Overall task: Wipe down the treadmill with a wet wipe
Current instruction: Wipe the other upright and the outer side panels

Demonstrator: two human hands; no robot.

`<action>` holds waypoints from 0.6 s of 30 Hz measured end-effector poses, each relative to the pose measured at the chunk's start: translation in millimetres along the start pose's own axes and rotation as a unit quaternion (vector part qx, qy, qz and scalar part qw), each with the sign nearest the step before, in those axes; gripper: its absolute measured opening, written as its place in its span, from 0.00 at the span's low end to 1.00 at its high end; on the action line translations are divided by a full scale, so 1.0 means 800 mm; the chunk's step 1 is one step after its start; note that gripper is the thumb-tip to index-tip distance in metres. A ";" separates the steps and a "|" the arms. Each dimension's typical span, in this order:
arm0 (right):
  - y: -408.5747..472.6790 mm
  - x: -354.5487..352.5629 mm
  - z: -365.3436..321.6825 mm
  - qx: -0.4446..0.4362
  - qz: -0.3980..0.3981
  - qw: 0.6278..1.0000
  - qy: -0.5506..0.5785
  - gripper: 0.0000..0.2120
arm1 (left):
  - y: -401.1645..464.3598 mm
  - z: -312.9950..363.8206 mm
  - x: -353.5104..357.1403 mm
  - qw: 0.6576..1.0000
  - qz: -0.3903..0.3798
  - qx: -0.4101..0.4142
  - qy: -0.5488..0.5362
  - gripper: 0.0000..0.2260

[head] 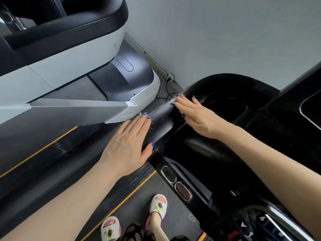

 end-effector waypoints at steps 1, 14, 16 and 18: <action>-0.005 -0.005 0.010 -0.028 -0.006 1.000 -0.010 0.30 | 0.000 0.000 0.000 1.000 0.000 -0.001 -0.001 0.32; -0.030 -0.041 0.080 -0.145 0.216 0.945 -0.198 0.08 | -0.001 0.002 0.001 1.000 0.004 -0.015 -0.007 0.32; -0.032 -0.039 0.076 -0.173 0.209 0.924 -0.268 0.07 | -0.002 0.002 0.001 1.000 0.006 -0.015 -0.010 0.32; -0.025 -0.037 0.076 -0.167 0.209 0.908 -0.323 0.07 | -0.002 0.002 0.000 1.000 0.004 -0.018 -0.010 0.32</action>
Point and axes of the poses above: each hand's wrist, its own y-axis towards the middle knuckle, its own x-axis out of the palm, z = x × y, the point moved 5 cm from there along y, towards the middle knuckle, and after that the axes turned 10 degrees about -z, right-handed, at the moved point
